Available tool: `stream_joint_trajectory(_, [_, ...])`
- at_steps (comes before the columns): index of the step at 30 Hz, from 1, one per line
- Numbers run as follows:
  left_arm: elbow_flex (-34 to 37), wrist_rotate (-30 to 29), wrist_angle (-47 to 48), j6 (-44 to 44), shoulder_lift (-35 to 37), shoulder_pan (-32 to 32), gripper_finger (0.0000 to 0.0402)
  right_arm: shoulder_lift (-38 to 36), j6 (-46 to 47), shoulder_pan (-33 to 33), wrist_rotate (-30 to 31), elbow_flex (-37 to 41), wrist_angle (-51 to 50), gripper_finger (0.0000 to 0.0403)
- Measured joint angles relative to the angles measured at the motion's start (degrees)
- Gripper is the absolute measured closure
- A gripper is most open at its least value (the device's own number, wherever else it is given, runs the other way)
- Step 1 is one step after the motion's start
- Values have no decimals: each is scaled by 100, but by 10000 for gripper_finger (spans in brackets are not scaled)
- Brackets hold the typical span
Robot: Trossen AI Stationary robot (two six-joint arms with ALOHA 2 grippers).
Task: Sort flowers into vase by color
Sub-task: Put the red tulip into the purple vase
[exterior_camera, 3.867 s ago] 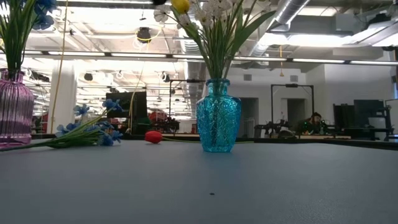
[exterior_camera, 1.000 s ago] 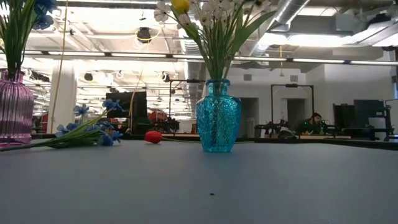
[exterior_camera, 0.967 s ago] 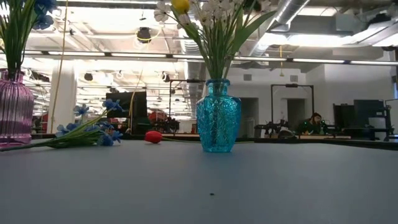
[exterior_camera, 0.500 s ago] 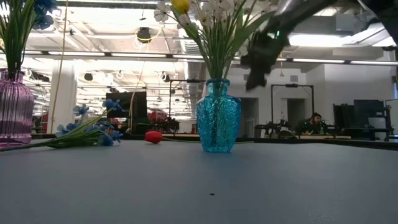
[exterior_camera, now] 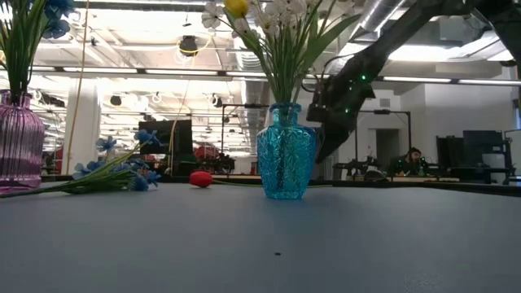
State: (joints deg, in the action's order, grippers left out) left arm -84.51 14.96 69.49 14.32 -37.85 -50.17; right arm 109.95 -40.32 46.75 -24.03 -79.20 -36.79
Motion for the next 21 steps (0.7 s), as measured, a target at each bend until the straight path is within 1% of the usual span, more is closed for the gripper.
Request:
stream_joint_trajectory(3, [0, -132, 0, 77, 0, 0, 269, 1, -37, -109, 398, 240, 415, 227])
stream_joint_trajectory(8, [0, -142, 0, 215, -2, 0, 269, 2, -87, -231, 409, 511, 679, 227])
stream_joint_trajectory(10, [0, -162, -1, 287, -2, 0, 269, 24, -156, -265, 643, 625, 794, 227])
stream_joint_trajectory(13, [0, -222, -38, 400, -2, 0, 269, 148, -134, -294, 924, 638, 893, 227])
stream_joint_trajectory(21, [0, -216, -381, 464, -4, 0, 269, 634, -77, -275, 1065, 597, 1009, 227])
